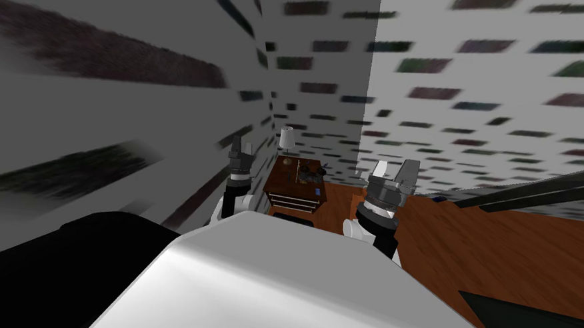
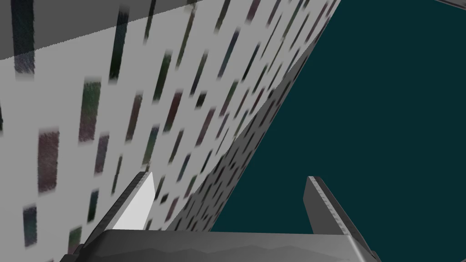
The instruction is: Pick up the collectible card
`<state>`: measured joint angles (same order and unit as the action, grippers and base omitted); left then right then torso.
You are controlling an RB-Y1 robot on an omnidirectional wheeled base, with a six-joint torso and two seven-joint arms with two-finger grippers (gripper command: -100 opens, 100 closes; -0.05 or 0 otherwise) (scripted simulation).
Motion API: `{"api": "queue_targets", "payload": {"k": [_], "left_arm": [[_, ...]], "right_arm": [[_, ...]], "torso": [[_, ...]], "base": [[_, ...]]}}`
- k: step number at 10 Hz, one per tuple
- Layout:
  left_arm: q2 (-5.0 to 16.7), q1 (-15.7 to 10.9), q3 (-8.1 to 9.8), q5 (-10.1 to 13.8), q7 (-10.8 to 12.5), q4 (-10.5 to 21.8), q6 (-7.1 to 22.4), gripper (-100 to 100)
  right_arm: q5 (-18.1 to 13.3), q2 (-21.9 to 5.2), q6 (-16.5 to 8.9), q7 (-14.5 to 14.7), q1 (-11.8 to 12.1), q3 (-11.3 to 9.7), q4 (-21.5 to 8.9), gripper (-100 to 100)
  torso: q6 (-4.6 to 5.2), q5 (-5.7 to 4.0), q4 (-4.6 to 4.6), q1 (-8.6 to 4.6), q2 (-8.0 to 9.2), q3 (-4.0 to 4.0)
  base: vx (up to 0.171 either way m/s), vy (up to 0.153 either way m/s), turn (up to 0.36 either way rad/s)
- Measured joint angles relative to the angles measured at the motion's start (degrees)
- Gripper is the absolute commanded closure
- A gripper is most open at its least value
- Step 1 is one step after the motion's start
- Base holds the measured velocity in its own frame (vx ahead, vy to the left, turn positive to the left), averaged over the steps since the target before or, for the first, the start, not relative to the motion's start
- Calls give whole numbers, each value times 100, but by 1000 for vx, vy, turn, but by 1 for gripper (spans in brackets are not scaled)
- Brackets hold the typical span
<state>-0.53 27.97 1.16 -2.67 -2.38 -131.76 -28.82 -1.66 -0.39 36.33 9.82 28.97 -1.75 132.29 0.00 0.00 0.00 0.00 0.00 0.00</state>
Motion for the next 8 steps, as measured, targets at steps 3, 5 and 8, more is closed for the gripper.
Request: {"api": "queue_targets", "payload": {"k": [3,5,8], "left_arm": [[285,-213,-13,-58,28,428,77,-100],[398,-403,-42,-117,34,734,176,-100],[579,-711,-31,-186,93,1310,321,-100]], "right_arm": [[0,0,0,0,0,0,0,0],[0,0,0,0,0,0,0,0],[0,0,0,0,0,0,0,0]], "torso": [[0,-1,-1,-6,-3,-2],[1,-1,-1,-7,-4,-2],[0,-2,-1,-10,-4,-3]], "base": [[2,-20,0],[2,-22,-1],[3,-29,0]]}}
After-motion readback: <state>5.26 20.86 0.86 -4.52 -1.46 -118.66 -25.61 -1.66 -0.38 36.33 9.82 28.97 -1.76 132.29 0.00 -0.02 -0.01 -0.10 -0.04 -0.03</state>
